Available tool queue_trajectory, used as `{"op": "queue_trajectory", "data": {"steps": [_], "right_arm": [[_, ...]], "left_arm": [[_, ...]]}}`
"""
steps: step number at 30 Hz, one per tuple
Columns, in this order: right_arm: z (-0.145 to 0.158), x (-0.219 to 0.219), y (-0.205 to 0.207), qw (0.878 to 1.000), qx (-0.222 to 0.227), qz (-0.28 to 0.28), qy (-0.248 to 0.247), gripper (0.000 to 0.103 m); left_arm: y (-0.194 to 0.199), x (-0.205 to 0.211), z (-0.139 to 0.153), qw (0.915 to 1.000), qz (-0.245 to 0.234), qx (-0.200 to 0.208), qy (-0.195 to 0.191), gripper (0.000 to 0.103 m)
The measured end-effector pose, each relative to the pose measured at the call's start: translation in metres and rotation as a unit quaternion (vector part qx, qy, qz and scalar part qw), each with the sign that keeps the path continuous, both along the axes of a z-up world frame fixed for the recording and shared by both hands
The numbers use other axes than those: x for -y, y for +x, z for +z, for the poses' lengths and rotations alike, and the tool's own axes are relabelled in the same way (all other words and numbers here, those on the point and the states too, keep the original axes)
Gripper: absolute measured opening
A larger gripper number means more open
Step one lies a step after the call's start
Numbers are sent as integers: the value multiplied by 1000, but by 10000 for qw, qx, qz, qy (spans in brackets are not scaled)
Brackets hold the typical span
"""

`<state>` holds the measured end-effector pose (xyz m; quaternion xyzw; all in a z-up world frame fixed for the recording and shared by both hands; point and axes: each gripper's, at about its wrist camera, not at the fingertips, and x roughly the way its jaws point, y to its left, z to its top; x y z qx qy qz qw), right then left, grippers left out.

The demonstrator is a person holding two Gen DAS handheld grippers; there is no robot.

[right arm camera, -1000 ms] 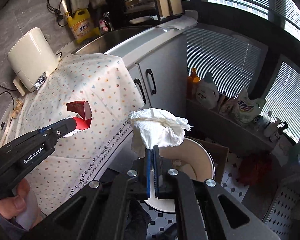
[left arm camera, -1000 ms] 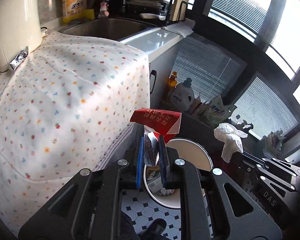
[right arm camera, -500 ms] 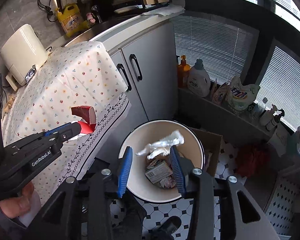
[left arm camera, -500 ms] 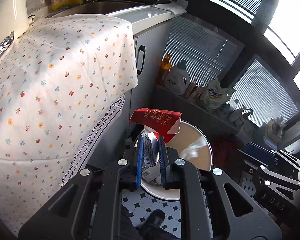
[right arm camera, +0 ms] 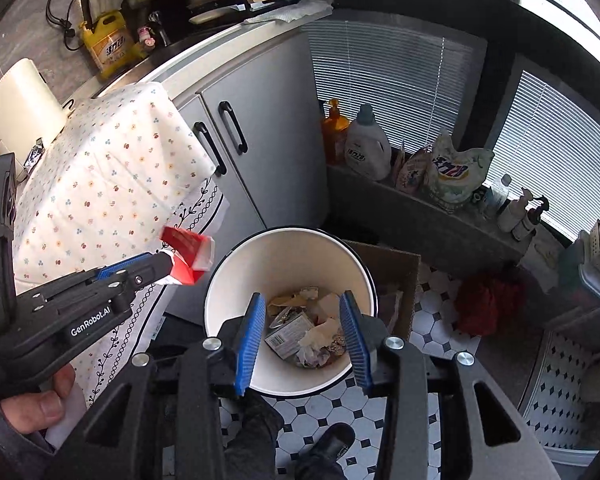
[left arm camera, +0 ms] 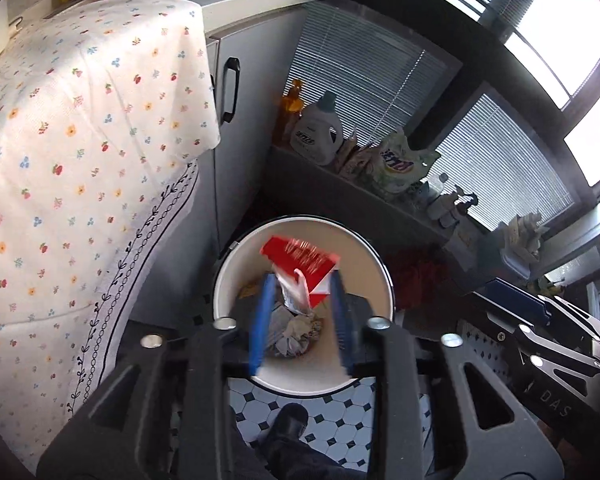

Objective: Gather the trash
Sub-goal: 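Open both grippers over the white bucket to drop the scraps and tissue, then bring both open grippers back to the brown paper and foil wrapper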

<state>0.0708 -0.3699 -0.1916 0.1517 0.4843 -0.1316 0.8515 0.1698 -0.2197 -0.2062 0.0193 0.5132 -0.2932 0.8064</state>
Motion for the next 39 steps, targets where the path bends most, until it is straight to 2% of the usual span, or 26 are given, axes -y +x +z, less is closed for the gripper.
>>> {"op": "queue_trajectory", "data": {"steps": [2,5,10,19,23,26,33,39], "right_arm": [[3,2,1,10000,18,-26,-20,40],[7,2,5,9999,64,-63,-43,40],[16,-6,18,9999,137,31,-24,40],[53,-46,63,9977,514,435,55,42],[76,-72,87,9944,766,731,47,46],[93,-95,103,9902,969,1002,-5,54],[121,-150,140,9790,1307,1567,55,60],[133,-202,169,9673,1467,2063,128,63]], "left_arm": [[0,0,5,9999,-43,84,-97,63],[3,-2,14,9998,-35,194,-75,63],[18,-22,31,9991,266,330,-77,63],[44,-78,88,9932,810,840,-50,65],[55,-108,115,9875,1135,1093,-41,69],[62,-132,132,9823,1389,1256,-16,72],[71,-194,165,9658,2051,1589,28,85],[76,-249,178,9502,2606,1704,115,86]]}}
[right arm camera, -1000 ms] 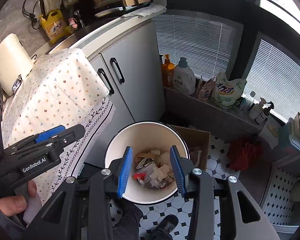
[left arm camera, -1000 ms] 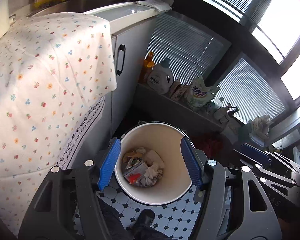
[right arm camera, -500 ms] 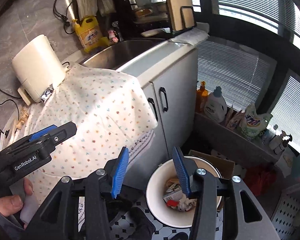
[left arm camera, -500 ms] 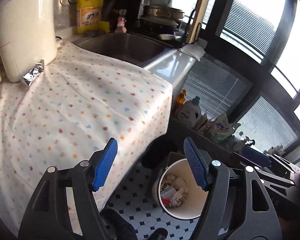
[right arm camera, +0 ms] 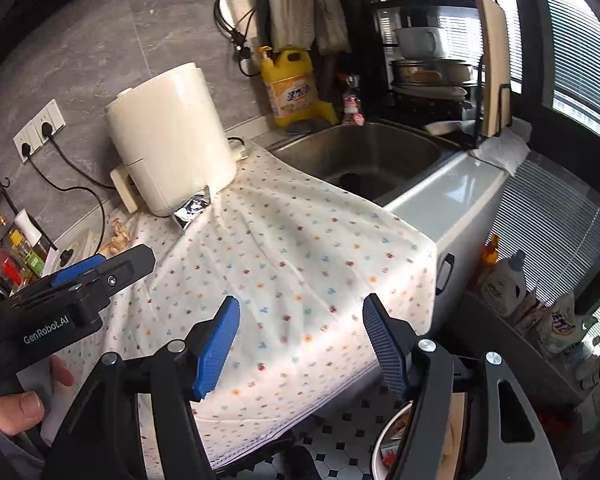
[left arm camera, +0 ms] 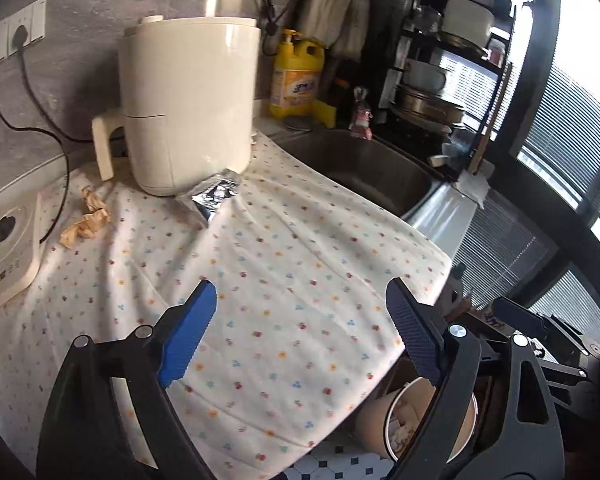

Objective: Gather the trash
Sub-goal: 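Bring both open grippers back to the brown paper and foil wrapper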

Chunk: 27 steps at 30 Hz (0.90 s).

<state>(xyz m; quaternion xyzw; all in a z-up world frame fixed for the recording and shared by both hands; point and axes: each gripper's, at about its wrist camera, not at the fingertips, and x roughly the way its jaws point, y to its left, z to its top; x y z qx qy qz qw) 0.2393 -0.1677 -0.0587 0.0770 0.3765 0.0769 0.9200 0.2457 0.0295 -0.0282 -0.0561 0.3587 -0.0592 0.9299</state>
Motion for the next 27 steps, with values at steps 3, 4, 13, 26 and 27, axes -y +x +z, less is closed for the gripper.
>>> {"op": "queue_trajectory", "data": {"steps": [3,4,13,26,27], "right_arm": [[2,-25,13,9997,21,223,18,64],[2,-33,17,9996,22,298,20,64],[-4,-103,60,9965,-20,832,49,66],[-26,-175,136,9927,-258,1179,-50,61],[-28,-179,143,9926,-279,1183,-44,61]], "left_arm": [[2,-28,2,9996,285,21,4,86],[3,-38,2,9993,373,27,2,86],[19,-119,0,9945,1047,61,-3,86],[69,-194,-21,9872,1587,-127,-128,86],[75,-197,-23,9871,1588,-152,-122,86]]}}
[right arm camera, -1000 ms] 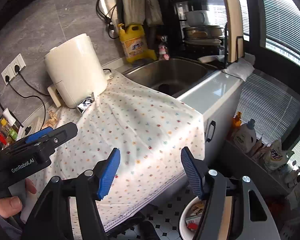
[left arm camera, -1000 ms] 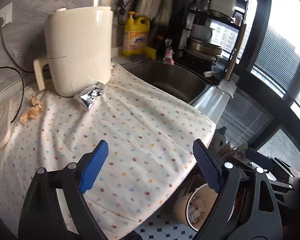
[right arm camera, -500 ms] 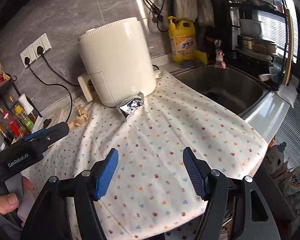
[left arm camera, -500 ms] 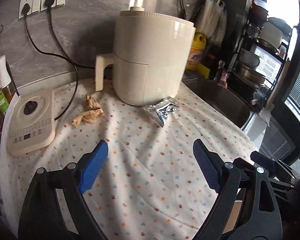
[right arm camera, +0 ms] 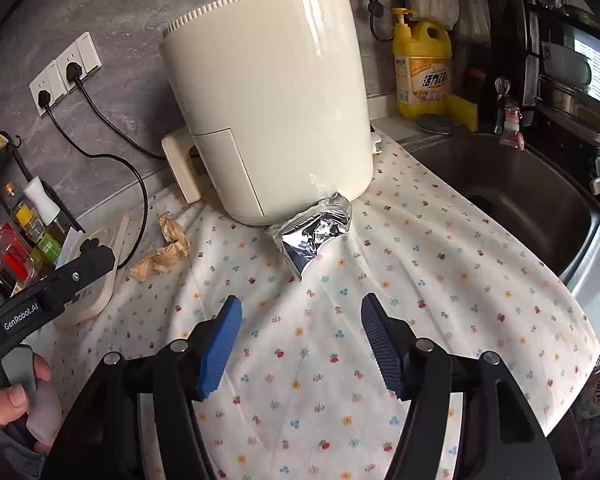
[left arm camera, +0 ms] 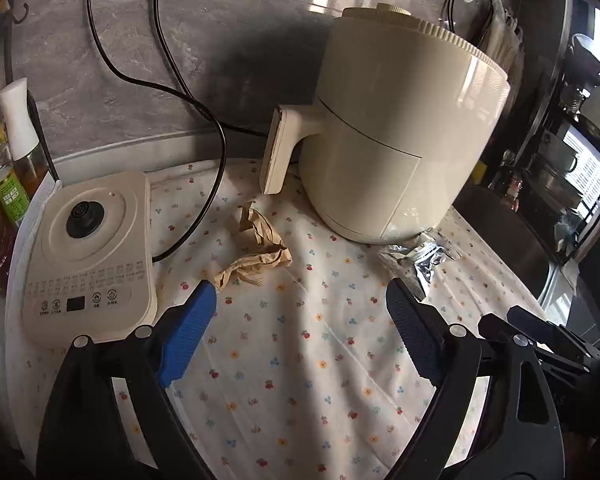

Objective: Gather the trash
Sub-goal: 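Bring both open grippers back to the brown paper and foil wrapper, then close the left gripper on the brown paper while the right gripper grasps the foil wrapper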

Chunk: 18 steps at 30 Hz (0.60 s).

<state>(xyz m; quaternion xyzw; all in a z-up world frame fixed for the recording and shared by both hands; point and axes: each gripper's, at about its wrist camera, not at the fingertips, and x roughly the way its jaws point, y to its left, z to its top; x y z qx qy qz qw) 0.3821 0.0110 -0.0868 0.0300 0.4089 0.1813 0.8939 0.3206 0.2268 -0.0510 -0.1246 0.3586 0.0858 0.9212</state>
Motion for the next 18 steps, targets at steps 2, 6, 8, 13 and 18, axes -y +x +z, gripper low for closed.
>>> {"op": "queue_trajectory", "data": {"steps": [2,6,8,13,18], "right_arm": [[-4,-7,12,10000,-28,-6,-6,60],[-19,-16,34,9999,-151,-37,9,57],[-26,-20,42,9997,-223,-52,-2,56],[-40,-28,61,9994,-316,-111,-21,56],[-53,-35,77,9990,-410,-166,-89,55]], "left_arm": [[11,-5,-4,10000,-14,-44,16,86],[34,-14,-15,9998,-49,-171,49,86],[45,-18,-22,9996,-58,-253,76,86],[66,-25,-38,9989,-123,-438,111,84],[83,-34,-59,9974,-76,-700,118,82]]}}
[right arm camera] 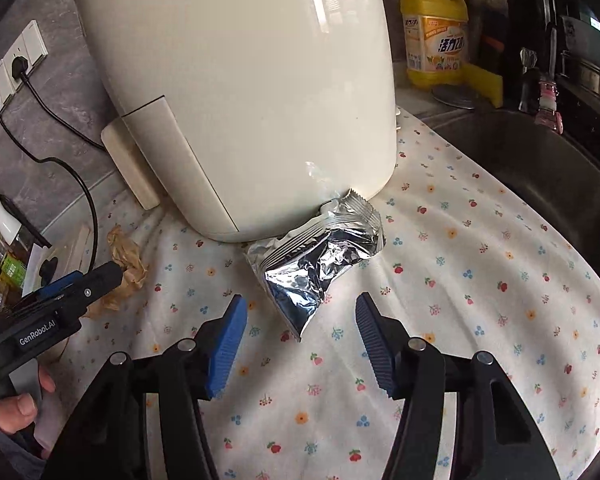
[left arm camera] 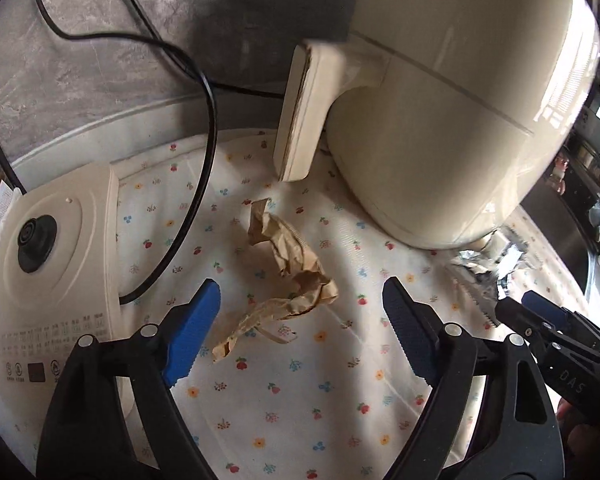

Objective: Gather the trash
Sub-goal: 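Close the left gripper on the brown paper while the right gripper grasps the foil wrapper, then carry the brown paper and foil wrapper in both grippers over the white bucket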

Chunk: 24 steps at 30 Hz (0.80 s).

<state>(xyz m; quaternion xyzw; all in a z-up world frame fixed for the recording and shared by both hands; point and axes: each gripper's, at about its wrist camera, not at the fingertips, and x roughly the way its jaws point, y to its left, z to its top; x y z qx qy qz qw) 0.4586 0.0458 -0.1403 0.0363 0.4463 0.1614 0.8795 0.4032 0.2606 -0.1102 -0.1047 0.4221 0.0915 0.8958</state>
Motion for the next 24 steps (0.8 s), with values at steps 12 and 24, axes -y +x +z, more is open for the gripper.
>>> {"op": "queue_trajectory", "data": {"steps": [12,24], "right_arm": [[-8,4,1,9998,-189,1,-66,5],[25,49,-62,9999,36,-94,94,4]], "left_arm": [[-10,9,-5,9997,-42,-94,213,24],[-54,74,29,9983,-425,276,291,23]]}}
